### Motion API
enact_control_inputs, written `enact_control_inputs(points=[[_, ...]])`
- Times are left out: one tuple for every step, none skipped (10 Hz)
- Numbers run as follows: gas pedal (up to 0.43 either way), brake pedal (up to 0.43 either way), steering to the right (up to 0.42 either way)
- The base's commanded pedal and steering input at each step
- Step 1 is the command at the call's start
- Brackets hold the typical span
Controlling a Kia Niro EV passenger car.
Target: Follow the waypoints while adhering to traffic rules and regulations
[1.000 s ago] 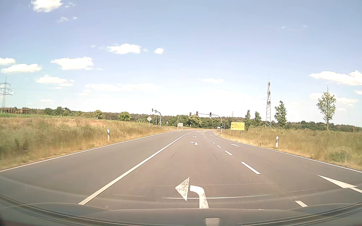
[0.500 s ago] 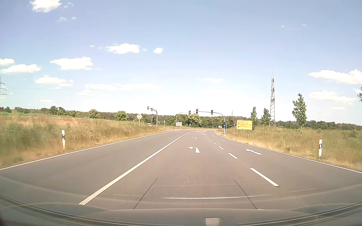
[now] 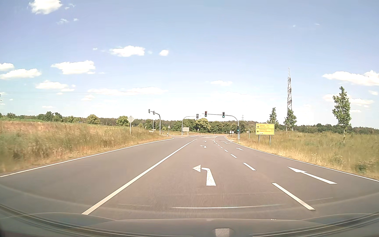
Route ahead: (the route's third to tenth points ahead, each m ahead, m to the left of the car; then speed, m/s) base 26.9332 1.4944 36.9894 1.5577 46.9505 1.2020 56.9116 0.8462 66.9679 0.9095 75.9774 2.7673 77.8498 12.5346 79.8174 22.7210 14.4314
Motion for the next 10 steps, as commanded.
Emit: enact_control_inputs(points=[[0.000,0.262,0.005],[0.000,0.262,0.005],[0.000,0.268,0.005],[0.000,0.262,0.004],[0.000,0.268,0.004],[0.000,0.262,0.004],[0.000,0.256,0.003],[0.000,0.250,0.004],[0.000,0.244,0.004],[0.000,0.232,0.003]])
